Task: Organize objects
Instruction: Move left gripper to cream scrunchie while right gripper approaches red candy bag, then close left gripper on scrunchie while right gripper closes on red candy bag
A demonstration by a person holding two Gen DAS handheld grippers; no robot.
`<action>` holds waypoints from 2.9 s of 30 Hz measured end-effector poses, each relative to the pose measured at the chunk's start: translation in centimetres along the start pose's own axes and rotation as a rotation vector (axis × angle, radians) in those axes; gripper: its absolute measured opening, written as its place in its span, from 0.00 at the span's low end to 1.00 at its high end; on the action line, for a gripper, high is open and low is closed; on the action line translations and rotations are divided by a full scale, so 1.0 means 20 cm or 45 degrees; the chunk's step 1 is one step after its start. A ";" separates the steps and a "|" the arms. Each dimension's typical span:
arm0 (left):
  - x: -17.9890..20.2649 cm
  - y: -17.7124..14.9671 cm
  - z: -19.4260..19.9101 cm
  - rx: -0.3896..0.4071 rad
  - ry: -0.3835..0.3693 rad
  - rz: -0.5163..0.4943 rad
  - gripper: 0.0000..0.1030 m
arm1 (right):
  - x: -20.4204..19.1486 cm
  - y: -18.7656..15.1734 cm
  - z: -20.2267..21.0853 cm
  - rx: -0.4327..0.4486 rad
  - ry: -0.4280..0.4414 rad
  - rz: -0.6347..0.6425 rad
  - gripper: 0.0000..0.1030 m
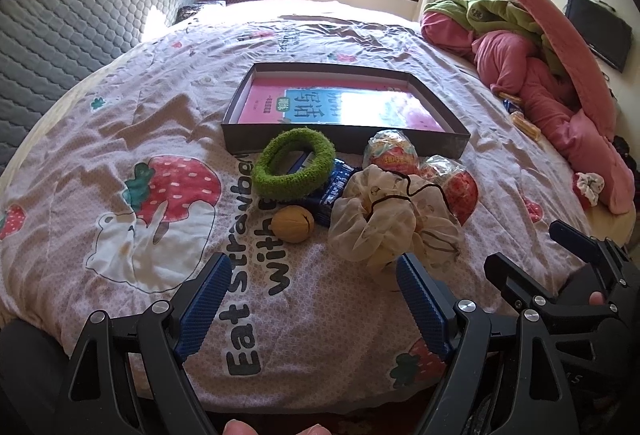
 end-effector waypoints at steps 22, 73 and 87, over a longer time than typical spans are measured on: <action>0.06 0.08 -0.13 -0.045 -0.085 0.024 0.83 | 0.06 0.00 -0.09 -0.050 0.005 -0.009 0.97; 0.09 0.09 -0.36 -0.186 -0.270 0.004 0.12 | 0.02 0.16 -0.52 -0.267 0.198 0.082 0.48; 0.07 0.11 -0.28 -0.082 -0.311 0.030 0.11 | 0.06 0.18 -0.45 -0.150 0.194 0.055 0.48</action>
Point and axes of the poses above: each gripper's, at about its wrist camera, not at the fingertips, and z roughly against the way its jaws point, x to its right, y to its top, the point moved 2 cm from there along -z, roughly the way its jaws point, and after that the axes turned 5 degrees about -z, right-handed, at the moved point
